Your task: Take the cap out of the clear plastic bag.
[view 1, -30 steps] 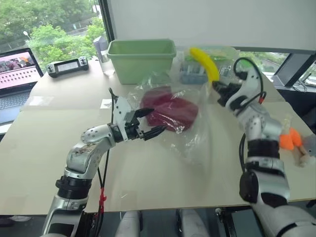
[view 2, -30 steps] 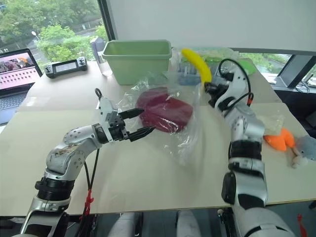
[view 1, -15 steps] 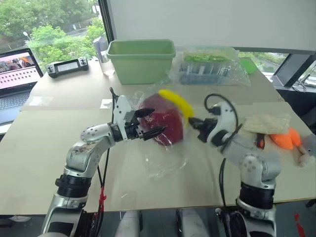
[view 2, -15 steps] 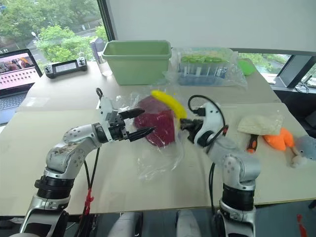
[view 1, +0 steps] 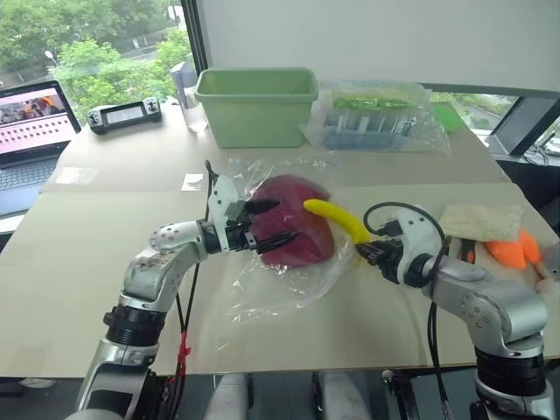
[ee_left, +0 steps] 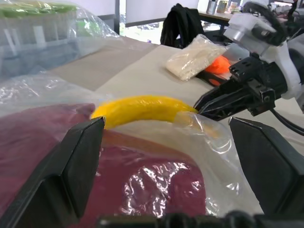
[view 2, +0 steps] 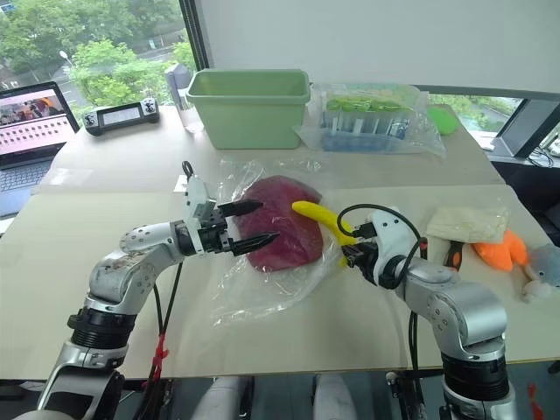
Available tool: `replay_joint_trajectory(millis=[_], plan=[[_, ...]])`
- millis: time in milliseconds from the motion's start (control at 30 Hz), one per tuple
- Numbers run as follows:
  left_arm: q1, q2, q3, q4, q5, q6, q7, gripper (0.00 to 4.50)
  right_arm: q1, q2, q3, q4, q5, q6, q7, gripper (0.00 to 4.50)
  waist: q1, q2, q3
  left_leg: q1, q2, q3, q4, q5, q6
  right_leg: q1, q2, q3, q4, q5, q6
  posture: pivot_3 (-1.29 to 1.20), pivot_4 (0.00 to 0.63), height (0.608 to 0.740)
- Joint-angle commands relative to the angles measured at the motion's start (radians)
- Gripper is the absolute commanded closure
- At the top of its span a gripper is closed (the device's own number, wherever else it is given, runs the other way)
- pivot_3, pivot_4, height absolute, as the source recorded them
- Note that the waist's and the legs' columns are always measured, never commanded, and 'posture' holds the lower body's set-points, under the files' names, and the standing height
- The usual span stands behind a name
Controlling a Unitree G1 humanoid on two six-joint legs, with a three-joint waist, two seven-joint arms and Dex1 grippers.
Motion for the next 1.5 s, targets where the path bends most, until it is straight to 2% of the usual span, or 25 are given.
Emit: replay_joint_trajectory(millis=[33,133,267,400,467,567,633,700,733,867,1100,1300,1500], plan=[[-0.032,0.002,0.005,-0.001,0.001,-0.024,-0.021,0.0,-0.031,-0.108,-0.045,-0.081,0.044,0.036,0.082,1.35,0.004,0.0,0.0,0.0,0.0,0.0,0.0,0.0,0.0,0.0,0.0,0.0,0.0,0.0,0.0,0.0,0.15,0.74],[-0.039,0.0,-0.004,0.016,0.009,-0.032,-0.033,0.0,-0.006,-0.266,-0.008,-0.113,0.024,0.015,0.159,0.44,0.011,0.0,0.0,-0.002,0.0,0.0,0.001,0.0,0.0,0.0,0.0,0.0,-0.002,0.0,-0.001,0.0,0.15,0.74],[-0.047,-0.011,-0.015,0.031,0.017,-0.046,-0.041,0.0,0.028,-0.443,0.014,-0.078,-0.04,-0.062,0.234,0.44,0.016,-0.001,0.0,-0.004,-0.002,0.0,0.001,0.0,0.0,0.0,-0.001,0.0,-0.004,-0.001,-0.001,0.0,0.15,0.74],[-0.045,-0.019,-0.021,0.025,0.017,-0.047,-0.039,0.0,-0.045,-0.483,0.02,0.054,-0.117,-0.187,0.256,0.44,0.01,-0.001,0.001,-0.003,-0.002,0.001,0.002,0.0,0.0,0.0,-0.001,0.001,-0.004,0.0,-0.001,0.0,0.15,0.74],[-0.041,-0.016,-0.022,0.02,0.02,-0.049,-0.041,0.0,-0.073,-0.517,0.058,0.103,-0.157,-0.221,0.281,0.44,0.005,-0.001,0.001,-0.003,-0.001,0.002,0.002,0.0,0.0,0.0,-0.001,0.001,-0.004,0.0,-0.001,0.0,0.15,0.74],[-0.038,-0.012,-0.016,0.013,0.022,-0.048,-0.038,0.0,-0.02,-0.66,0.16,0.145,-0.26,-0.302,0.376,0.44,0.008,-0.001,0.001,-0.002,-0.001,0.001,0.002,0.0,0.0,0.0,-0.001,0.001,-0.003,-0.001,-0.001,0.0,0.15,0.74],[-0.036,-0.012,-0.014,0.012,0.024,-0.049,-0.035,0.0,0.008,-0.696,0.183,0.156,-0.279,-0.329,0.415,0.44,0.015,-0.001,0.001,-0.003,-0.001,0.001,0.001,0.0,0.0,0.0,-0.001,0.0,-0.004,0.0,-0.001,0.0,0.15,0.74],[-0.029,-0.009,-0.012,0.005,0.023,-0.047,-0.033,0.0,0.005,-0.605,0.109,0.122,-0.143,-0.274,0.462,0.44,0.014,-0.001,0.001,-0.004,-0.002,0.002,0.002,-0.001,0.0,0.0,-0.001,0.001,-0.005,0.001,0.001,0.0,0.15,0.74],[-0.025,-0.008,-0.012,0.001,0.023,-0.046,-0.032,0.0,0.003,-0.586,0.104,0.113,-0.131,-0.264,0.465,0.44,0.009,-0.002,0.001,-0.004,-0.001,0.002,0.002,-0.001,0.0,0.0,-0.001,0.001,-0.005,0.002,0.004,0.0,0.15,0.74],[-0.018,-0.008,-0.012,-0.007,0.023,-0.043,-0.027,0.0,0.021,-0.586,0.129,0.113,-0.185,-0.284,0.467,0.44,0.007,-0.001,0.001,-0.003,-0.001,0.002,0.002,-0.001,0.0,0.0,-0.001,0.002,-0.003,0.003,0.006,0.0,0.15,0.74],[-0.022,-0.012,-0.015,0.0,0.026,-0.043,-0.024,0.0,-0.082,-0.529,0.118,0.206,-0.248,-0.346,0.426,0.44,0.006,-0.002,0.001,-0.003,-0.001,0.003,0.007,-0.001,0.0,0.001,-0.001,0.003,-0.003,0.001,0.002,0.0,0.15,0.74],[-0.023,-0.018,-0.019,-0.005,0.024,-0.038,-0.02,0.0,-0.271,-0.429,0.208,0.327,-0.333,-0.433,0.413,0.44,0.001,-0.002,0.001,-0.003,-0.001,0.003,0.006,-0.001,0.0,0.0,-0.001,0.003,-0.003,0.002,0.003,0.0,0.15,0.74],[-0.015,-0.018,-0.017,-0.023,0.023,-0.032,-0.011,0.0,-0.414,-0.311,0.306,0.575,-0.463,-0.614,0.425,0.44,0.004,-0.002,0.001,-0.003,-0.002,0.003,0.006,-0.001,0.0,0.0,-0.001,0.003,-0.003,0.005,0.008,0.0,0.15,0.74]])
